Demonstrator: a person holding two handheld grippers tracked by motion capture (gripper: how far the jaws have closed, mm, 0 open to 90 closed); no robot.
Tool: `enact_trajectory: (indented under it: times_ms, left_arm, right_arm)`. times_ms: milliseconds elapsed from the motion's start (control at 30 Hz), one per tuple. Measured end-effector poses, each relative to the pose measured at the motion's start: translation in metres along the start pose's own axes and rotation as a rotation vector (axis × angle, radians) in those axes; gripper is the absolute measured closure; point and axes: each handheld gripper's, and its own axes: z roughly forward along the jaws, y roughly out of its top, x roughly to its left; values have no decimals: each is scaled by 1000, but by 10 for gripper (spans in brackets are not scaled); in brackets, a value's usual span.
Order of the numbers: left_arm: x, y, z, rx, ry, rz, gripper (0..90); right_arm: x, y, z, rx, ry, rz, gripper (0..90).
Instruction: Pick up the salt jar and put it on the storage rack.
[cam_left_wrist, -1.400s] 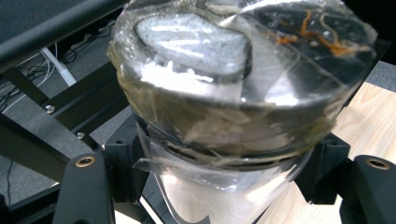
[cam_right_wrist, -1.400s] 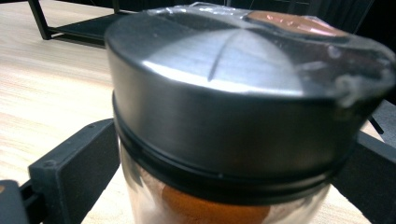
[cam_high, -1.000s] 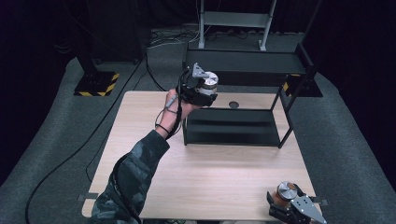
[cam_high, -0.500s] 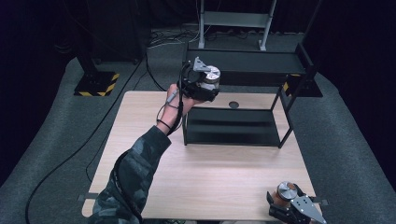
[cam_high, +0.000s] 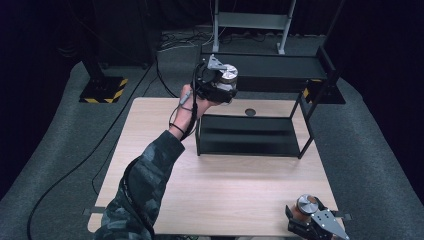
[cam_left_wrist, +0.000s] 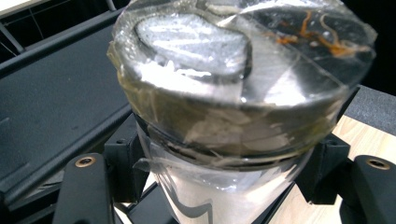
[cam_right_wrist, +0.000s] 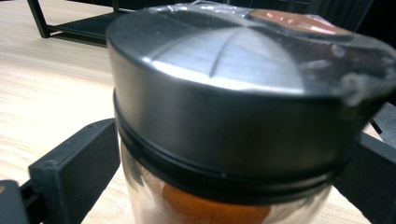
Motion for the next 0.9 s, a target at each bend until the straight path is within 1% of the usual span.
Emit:
enact_trajectory:
  times_ms: [267, 500, 700, 900]
  left_arm:
    - [1, 8, -3, -14, -5, -4, 308]
    - [0, 16, -9, -27, -1, 7, 308]
    - [0, 23, -12, -41, 6, 3, 308]
    - [2, 27, -15, -48, 9, 0, 308]
  right_arm:
    - [0, 0, 0, 1, -2, -1, 0]
    - [0, 0, 0, 2, -2, -1, 0]
    - [0, 0, 0, 1, -2, 0, 0]
    - [0, 0, 0, 2, -2, 0, 0]
